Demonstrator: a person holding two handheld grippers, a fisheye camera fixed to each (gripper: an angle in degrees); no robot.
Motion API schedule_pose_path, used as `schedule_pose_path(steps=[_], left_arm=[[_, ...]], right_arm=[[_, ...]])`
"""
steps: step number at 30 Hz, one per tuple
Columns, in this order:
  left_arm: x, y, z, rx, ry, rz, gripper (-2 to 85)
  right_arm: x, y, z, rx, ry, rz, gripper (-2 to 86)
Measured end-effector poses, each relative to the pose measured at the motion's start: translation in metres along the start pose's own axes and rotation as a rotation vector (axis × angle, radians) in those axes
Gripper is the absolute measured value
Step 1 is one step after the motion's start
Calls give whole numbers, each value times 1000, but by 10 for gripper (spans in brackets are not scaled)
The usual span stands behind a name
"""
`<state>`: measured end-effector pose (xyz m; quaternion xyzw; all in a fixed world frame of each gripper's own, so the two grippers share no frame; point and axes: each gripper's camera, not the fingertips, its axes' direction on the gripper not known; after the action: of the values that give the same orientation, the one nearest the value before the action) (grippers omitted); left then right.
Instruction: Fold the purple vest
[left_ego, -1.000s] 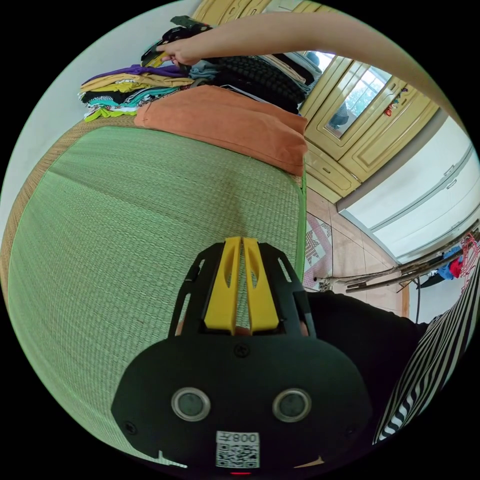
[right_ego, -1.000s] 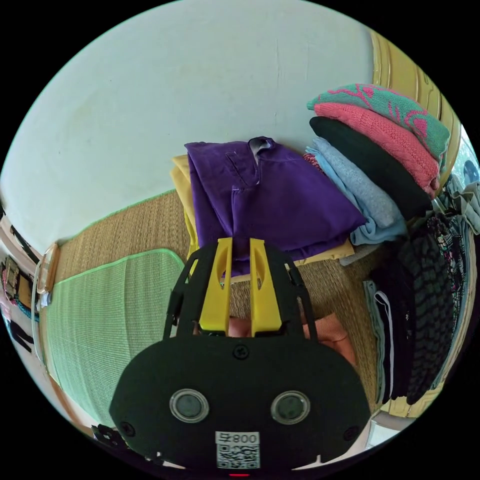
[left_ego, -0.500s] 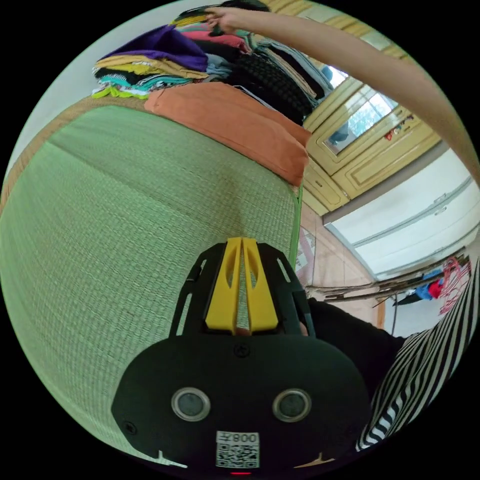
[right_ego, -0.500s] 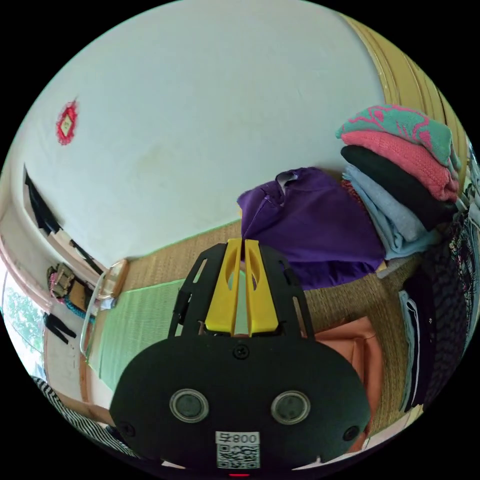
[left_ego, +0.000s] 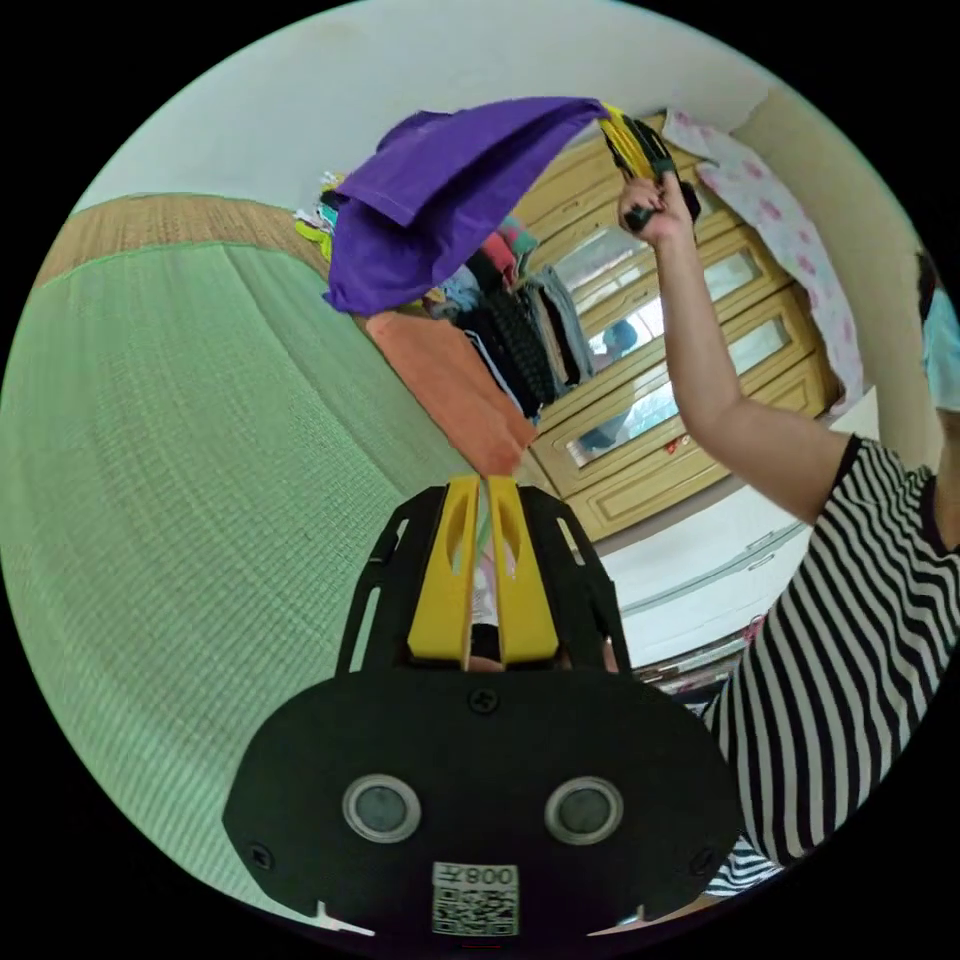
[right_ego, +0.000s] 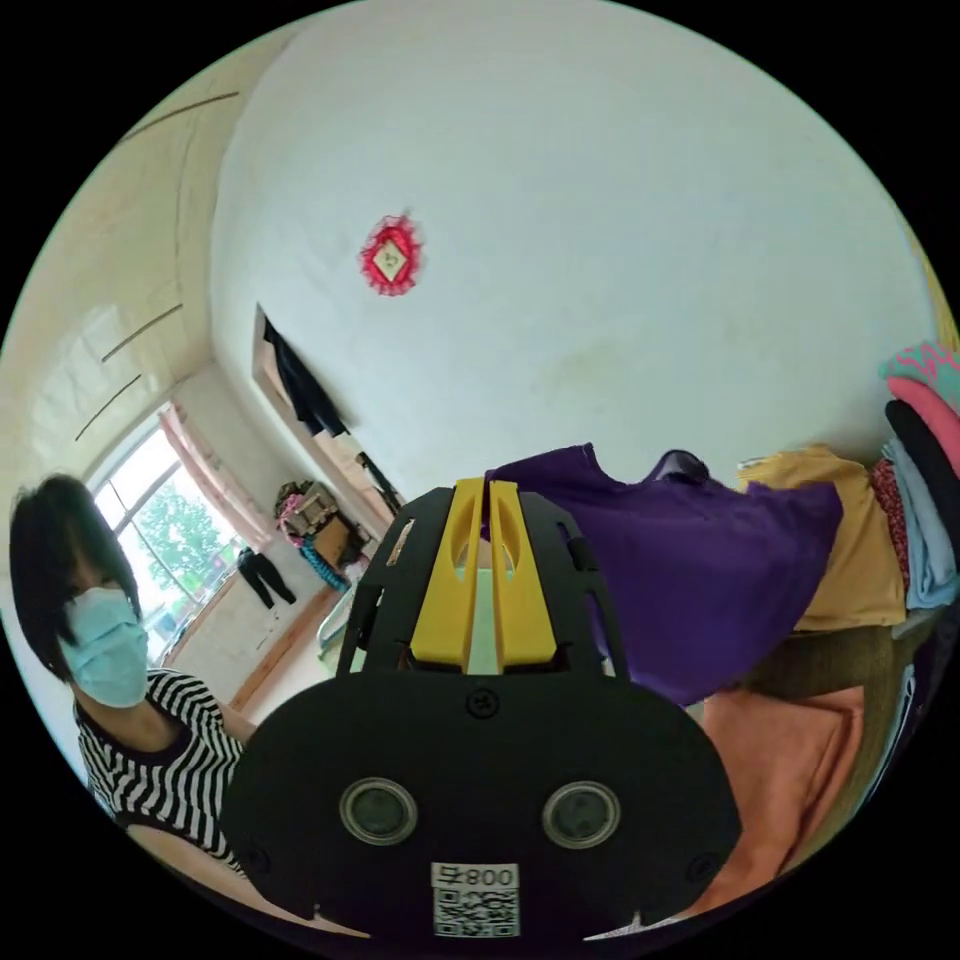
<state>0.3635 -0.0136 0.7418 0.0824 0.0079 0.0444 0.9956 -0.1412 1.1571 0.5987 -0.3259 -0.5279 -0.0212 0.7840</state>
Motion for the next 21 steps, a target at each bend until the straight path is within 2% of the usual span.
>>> schedule_pose_path(steps=[7,12,18,21], left_arm=[[-39,116,-81,123,54,-92,75],[-50,215,-143,210,-37,-119,110],[-44,308,-184,176,-169,-57,154],[-40,356,-198,193,-130,-17,164]], right_arm=[[-85,-26,12,-61,-151,-33,4],[-136,-24,24,-104,-235,7,4],[-201,-9,43,-130,-328,8,4],[-230,0,50,-140,-347,4,4]])
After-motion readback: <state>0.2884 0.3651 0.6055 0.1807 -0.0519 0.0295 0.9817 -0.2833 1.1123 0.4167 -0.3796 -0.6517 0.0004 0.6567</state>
